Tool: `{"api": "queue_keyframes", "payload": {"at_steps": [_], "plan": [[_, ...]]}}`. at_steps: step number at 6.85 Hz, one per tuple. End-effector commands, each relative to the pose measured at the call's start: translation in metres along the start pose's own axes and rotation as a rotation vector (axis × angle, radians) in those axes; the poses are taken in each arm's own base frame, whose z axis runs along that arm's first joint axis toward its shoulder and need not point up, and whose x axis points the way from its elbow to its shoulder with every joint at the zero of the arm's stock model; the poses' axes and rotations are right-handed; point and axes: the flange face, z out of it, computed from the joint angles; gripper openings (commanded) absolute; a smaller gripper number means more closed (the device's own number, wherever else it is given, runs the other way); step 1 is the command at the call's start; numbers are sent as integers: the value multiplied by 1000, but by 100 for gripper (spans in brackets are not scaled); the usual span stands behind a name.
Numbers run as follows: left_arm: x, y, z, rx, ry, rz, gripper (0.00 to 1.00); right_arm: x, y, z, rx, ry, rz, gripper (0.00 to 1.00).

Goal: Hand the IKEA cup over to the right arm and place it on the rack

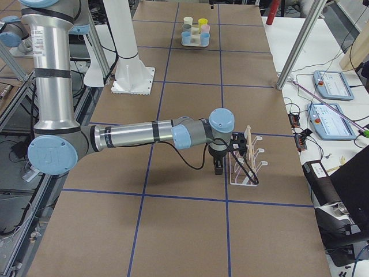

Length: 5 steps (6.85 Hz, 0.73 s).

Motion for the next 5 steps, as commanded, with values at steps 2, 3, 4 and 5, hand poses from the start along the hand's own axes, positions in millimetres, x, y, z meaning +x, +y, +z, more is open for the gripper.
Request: {"api": "queue_keyframes", "payload": {"at_steps": [2,3,4,5], "plan": [[5,15,52,-77,17,34,99,-5,-2,-1,17,-10,-21,100],[1,21,55,-85,13,33,99,-6,-2,-1,18,-11,-23,100],[1,31,60,-102,15,28,99,-7,-2,-2,20,-11,-23,100],[1,41,66,-121,15,27,99,-8,-2,-3,22,-12,-25,100]]}}
